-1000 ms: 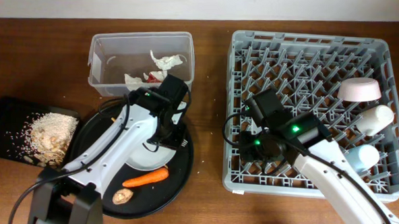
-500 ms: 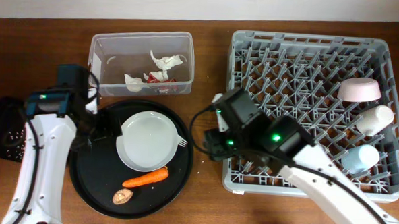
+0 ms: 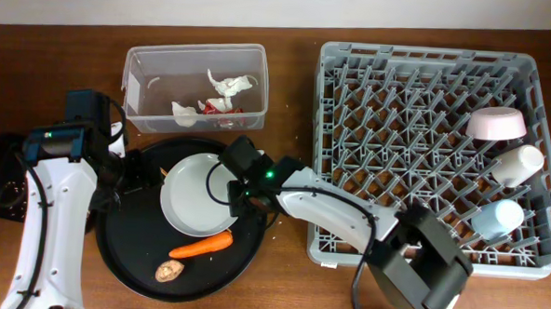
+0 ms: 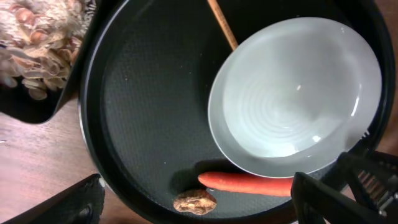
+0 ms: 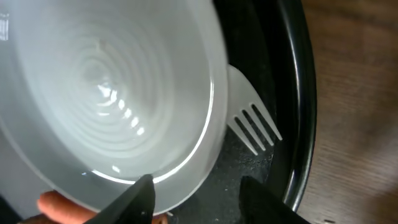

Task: Sort waste into correct bins and load items into the dishwasher rack
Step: 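Grasp the white plate's rim with the right gripper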

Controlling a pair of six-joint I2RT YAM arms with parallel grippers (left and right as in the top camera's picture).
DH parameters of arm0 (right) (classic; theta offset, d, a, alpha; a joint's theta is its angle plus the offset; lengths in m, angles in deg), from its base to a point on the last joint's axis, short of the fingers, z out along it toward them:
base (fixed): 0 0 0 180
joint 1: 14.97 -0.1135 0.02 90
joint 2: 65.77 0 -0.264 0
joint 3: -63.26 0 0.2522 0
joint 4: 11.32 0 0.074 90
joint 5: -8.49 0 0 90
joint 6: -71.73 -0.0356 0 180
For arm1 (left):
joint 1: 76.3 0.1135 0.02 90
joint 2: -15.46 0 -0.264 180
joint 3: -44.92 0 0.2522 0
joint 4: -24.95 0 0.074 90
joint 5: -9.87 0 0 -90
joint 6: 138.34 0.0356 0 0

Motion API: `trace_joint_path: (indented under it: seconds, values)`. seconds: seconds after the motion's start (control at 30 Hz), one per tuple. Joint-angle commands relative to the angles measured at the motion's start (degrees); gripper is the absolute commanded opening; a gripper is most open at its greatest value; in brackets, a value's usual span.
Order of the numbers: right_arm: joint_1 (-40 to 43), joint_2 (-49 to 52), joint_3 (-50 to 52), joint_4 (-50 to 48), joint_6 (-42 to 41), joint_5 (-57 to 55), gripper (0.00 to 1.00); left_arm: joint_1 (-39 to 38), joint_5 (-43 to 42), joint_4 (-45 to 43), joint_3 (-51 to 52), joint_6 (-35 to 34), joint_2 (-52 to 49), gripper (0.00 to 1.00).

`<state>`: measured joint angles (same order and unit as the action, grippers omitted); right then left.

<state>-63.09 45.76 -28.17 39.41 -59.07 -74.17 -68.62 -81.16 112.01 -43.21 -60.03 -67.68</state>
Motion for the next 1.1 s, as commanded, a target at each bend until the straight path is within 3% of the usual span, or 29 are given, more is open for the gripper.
trace_joint_path:
  seconds: [0.0, 0.23, 0.33, 0.57, 0.67, 0.77, 0.93, 1.07]
  values:
    - [-0.3, 2.4, -0.3, -0.2, -4.9, -0.3, 0.45, 0.2, 3.9, -0.2, -0.5, -3.3, 0.1, 0.96]
    - [-0.6, 4.3, -0.3, -0.9, -7.1, -0.1, 0.31, 0.2, 7.5, -0.4, -0.5, -7.0, 0.1, 0.96]
    - [-1.0, 5.6, -0.3, -1.3, -10.7, -0.1, 0.29, 0.2, 7.5, -0.3, -0.5, -7.0, 0.1, 0.96]
    - [-1.1, 6.2, -0.4, -2.1, -10.7, 1.8, 0.04, 0.2, 7.5, -0.4, -0.5, -7.0, 0.1, 0.96]
    - [-0.5, 4.3, -0.5, -2.1, -10.4, 1.2, 0.04, 0.2, 7.5, -0.4, -0.5, -6.9, 0.1, 0.96]
    - [2.2, -1.6, -1.2, -1.2, -4.6, -1.9, 0.04, 0.2, 7.5, -0.3, -0.5, -6.9, 0.1, 0.96]
    - [11.0, -19.2, -4.9, 10.1, 10.5, -18.9, 0.04, 0.2, 7.5, -0.4, -0.5, -6.9, 0.1, 0.96]
    - [20.7, -31.9, -5.9, 17.3, 16.8, -52.3, 0.04, 0.2, 7.5, -0.4, -0.5, -6.9, 0.1, 0.96]
